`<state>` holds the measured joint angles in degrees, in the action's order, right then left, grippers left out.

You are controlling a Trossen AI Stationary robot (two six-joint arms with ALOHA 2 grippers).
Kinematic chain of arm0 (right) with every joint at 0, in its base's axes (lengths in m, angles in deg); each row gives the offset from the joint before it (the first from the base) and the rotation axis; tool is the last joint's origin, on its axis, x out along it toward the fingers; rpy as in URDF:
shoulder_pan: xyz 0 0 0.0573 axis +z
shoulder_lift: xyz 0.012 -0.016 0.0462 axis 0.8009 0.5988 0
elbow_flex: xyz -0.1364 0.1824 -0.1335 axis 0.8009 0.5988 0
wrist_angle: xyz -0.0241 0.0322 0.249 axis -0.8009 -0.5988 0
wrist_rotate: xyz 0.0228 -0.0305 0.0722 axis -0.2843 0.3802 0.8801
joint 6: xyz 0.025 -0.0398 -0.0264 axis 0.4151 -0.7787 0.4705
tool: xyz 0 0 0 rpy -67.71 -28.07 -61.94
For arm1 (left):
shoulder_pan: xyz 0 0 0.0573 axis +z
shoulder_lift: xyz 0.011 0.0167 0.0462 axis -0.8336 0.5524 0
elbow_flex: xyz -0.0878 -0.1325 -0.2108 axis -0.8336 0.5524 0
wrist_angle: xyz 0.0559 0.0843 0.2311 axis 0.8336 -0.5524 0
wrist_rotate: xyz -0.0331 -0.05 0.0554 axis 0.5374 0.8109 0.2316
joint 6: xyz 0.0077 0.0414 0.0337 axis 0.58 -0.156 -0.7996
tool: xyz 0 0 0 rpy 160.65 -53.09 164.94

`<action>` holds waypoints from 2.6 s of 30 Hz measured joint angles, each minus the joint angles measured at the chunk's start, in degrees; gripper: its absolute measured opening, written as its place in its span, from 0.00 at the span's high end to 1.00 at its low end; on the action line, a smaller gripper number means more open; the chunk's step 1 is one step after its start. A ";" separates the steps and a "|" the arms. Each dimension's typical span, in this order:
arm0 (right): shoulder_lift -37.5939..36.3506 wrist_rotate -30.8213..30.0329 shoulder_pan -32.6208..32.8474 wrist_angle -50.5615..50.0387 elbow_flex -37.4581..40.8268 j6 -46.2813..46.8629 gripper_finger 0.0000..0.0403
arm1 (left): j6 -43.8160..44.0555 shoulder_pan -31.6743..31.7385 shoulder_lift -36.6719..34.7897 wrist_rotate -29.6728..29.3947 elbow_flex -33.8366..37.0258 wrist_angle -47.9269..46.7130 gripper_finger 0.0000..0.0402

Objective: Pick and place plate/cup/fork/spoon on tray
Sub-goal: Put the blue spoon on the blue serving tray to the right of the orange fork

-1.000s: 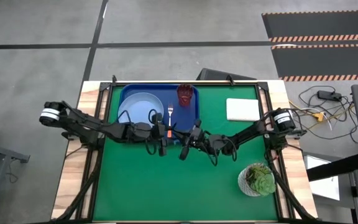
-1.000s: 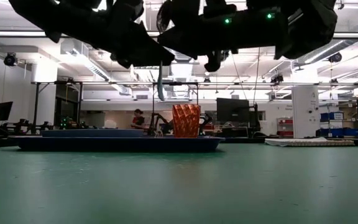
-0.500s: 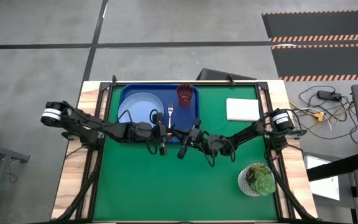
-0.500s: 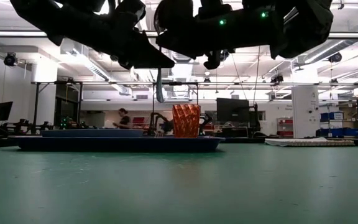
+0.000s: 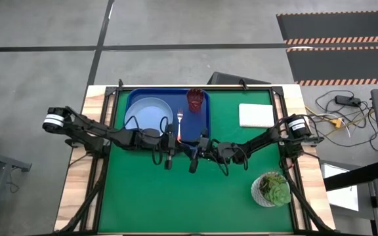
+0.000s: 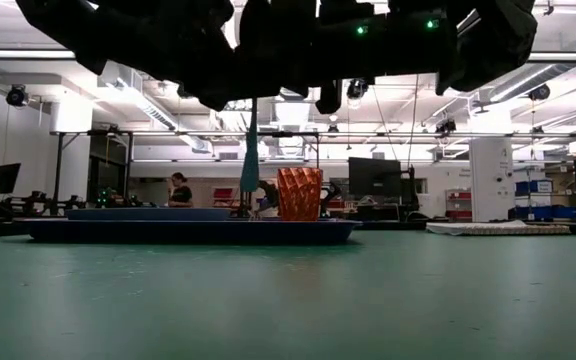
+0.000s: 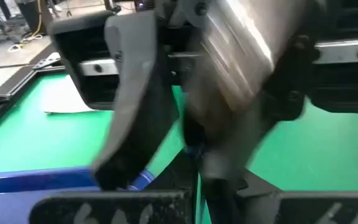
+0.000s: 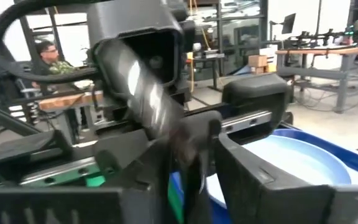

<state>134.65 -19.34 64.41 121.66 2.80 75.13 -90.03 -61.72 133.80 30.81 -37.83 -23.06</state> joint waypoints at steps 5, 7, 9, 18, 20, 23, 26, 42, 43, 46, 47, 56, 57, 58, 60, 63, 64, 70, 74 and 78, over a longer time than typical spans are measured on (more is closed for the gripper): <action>-0.02 0.29 0.00 -0.09 0.00 -0.14 0.74 | 0.03 0.04 -0.02 0.59 0.00 0.15 1.00; -0.04 0.07 0.00 -0.43 0.00 -0.04 0.79 | 0.14 0.04 -0.02 0.66 0.01 0.10 1.00; -0.14 0.46 0.00 -0.89 0.00 0.13 0.86 | 0.22 0.06 -0.02 0.62 0.09 0.02 1.00; -2.84 2.33 -0.09 -4.77 0.11 -0.08 0.97 | 0.67 0.06 -0.58 1.05 -0.06 -1.25 1.00; -4.74 2.76 -0.53 -8.37 0.05 1.54 0.97 | 0.69 0.08 -1.13 1.00 -0.08 -1.35 1.00; -6.65 3.12 -1.46 -12.47 -0.02 3.39 0.98 | 0.64 0.17 -1.90 0.63 -0.03 -1.94 0.97; -6.80 4.22 -2.26 -12.46 -0.02 4.90 0.98 | 0.67 0.15 -2.70 0.40 0.44 -3.97 0.89; -11.21 27.54 -17.44 -35.35 -4.54 25.99 0.98 | 0.95 0.17 -14.81 -8.85 1.45 -23.44 0.53; -11.21 29.21 -18.93 -37.99 -5.47 27.17 0.98 | 1.09 0.17 -16.10 -8.87 1.59 -24.42 0.53; -10.53 31.53 -22.54 -42.17 -7.31 29.22 0.98 | 1.38 0.00 -19.30 -8.84 3.03 -24.20 0.53; -10.36 32.15 -23.57 -42.72 -7.43 29.97 0.98 | 1.43 -0.01 -20.52 -8.84 3.84 -24.29 0.53; -7.61 33.46 -27.23 -43.44 -6.42 32.79 0.98 | 1.50 -0.01 -31.08 -9.05 9.72 -22.29 0.53; -6.90 33.37 -27.23 -43.60 -6.38 32.83 0.98 | 1.50 -0.01 -32.22 -9.04 10.14 -22.02 0.53; -6.18 33.11 -27.21 -43.30 -6.38 32.83 0.98 | 1.52 -0.01 -33.50 -9.04 10.53 -22.40 0.53; -5.29 33.13 -27.34 -43.44 -6.38 32.96 0.98 | 1.53 -0.01 -35.06 -9.05 10.70 -21.83 0.53; -4.06 33.07 -27.88 -42.68 -6.43 33.17 0.98 | 1.56 -0.01 -37.71 -9.04 11.63 -22.22 0.53; -3.94 32.86 -28.13 -42.79 -6.44 32.85 0.98 | 1.56 -0.01 -38.17 -9.04 11.86 -21.55 0.53; -3.52 31.51 -28.48 -43.54 -6.34 32.09 0.96 | 1.52 -0.01 -41.34 -9.04 14.14 -19.22 0.53; -3.54 29.84 -28.50 -45.16 -6.36 31.92 0.89 | 1.52 -0.01 -42.00 -9.04 14.24 -19.34 0.53; -3.54 28.28 -28.50 -45.51 -6.36 30.97 0.82 | 1.52 -0.01 -41.90 -9.04 14.23 -19.30 0.53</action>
<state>131.11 8.95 35.91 76.16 -3.56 106.10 -88.52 -61.72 91.90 21.77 -23.60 -42.36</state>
